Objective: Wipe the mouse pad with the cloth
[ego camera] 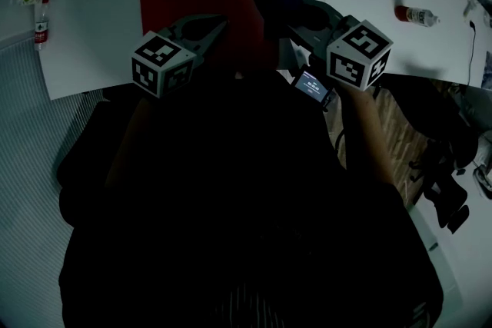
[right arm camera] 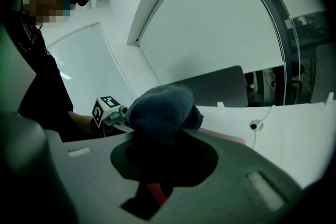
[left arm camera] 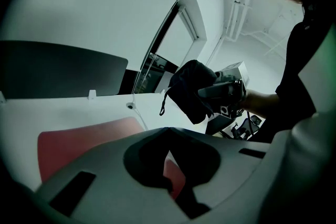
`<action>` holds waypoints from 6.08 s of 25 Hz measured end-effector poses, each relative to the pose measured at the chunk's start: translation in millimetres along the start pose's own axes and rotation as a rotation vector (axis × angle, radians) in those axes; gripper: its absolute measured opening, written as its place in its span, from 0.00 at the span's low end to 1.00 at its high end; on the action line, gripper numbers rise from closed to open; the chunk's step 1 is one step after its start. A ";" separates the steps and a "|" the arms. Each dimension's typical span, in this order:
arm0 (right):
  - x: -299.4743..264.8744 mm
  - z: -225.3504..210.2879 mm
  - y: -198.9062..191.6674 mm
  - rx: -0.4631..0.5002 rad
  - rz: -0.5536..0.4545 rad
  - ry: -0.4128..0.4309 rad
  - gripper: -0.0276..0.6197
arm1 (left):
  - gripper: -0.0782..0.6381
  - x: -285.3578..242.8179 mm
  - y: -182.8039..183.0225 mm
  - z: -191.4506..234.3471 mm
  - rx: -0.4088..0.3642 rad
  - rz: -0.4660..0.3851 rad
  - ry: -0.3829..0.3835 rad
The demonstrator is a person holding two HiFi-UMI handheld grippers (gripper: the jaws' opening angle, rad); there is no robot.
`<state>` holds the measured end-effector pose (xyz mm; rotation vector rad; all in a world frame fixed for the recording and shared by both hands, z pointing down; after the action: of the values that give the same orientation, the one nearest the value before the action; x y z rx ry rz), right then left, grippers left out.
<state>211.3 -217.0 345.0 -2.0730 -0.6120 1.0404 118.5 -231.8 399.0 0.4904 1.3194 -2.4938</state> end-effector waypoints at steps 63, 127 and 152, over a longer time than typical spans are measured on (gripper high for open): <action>-216.8 -136.1 -159.1 0.630 0.686 -0.151 0.16 | 0.12 -21.0 -187.9 181.0 0.166 0.462 0.175; -146.4 -3.3 -256.4 0.631 0.748 0.202 0.14 | 0.12 -13.9 -196.3 176.6 0.191 0.423 0.323; 88.4 16.6 -22.8 0.091 -0.273 0.111 0.14 | 0.12 -33.9 64.8 -95.3 -0.196 -0.345 0.016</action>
<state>245.2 -136.5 313.6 -1.8914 -0.7517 0.7773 190.5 -184.8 315.1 0.2559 1.7632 -2.5860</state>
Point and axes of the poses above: the fingertips, and each gripper's own axes: x backward along the fingers, z to its left, y out of its top, the point moved 1 cm from there along x, backward along the fingers, and after that the axes turned 10 degrees about -y, right-handed, at the moved point
